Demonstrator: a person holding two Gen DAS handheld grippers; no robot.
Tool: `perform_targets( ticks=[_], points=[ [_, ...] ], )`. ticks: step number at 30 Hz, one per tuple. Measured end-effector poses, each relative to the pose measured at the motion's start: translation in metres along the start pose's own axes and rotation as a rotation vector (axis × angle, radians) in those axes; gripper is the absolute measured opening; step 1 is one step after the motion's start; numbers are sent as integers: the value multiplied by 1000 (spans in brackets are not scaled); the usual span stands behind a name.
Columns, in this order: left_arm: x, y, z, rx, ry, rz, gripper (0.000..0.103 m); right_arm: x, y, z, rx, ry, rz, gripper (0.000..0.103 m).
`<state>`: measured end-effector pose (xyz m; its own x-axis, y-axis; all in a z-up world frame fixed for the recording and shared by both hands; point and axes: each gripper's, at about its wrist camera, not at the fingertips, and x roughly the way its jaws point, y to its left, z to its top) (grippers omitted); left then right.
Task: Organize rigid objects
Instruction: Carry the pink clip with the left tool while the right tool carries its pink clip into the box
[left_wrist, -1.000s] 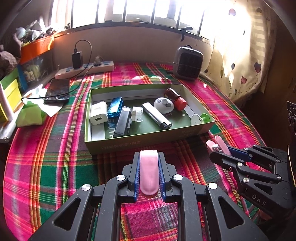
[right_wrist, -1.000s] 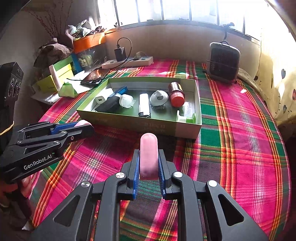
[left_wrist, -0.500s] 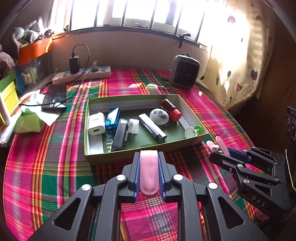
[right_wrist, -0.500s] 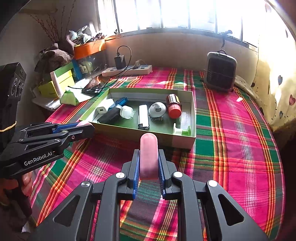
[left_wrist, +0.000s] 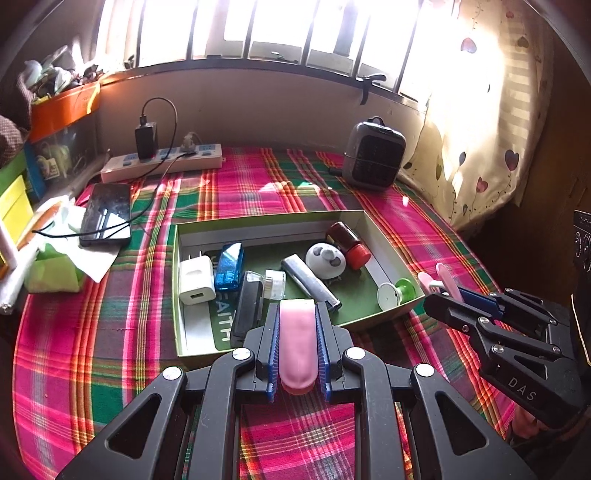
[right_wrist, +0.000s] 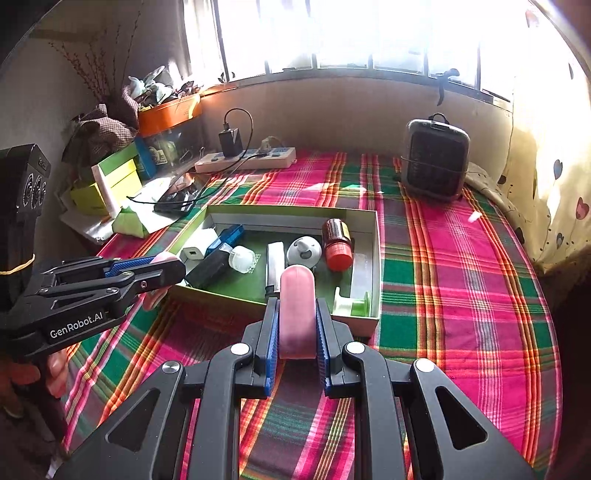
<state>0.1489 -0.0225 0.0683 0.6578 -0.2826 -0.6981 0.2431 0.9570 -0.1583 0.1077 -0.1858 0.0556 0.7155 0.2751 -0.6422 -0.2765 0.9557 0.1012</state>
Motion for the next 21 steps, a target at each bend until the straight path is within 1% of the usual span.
perform_targets(
  ticks=[10, 19, 21],
  points=[
    [17, 8, 25, -8, -4, 2, 17, 21, -8, 22, 32, -4, -6, 19],
    [41, 12, 45, -17, 21, -24, 17, 50, -14, 27, 43, 37, -3, 19],
    [47, 12, 49, -20, 27, -21, 17, 55, -15, 27, 39, 50, -5, 19]
  ],
)
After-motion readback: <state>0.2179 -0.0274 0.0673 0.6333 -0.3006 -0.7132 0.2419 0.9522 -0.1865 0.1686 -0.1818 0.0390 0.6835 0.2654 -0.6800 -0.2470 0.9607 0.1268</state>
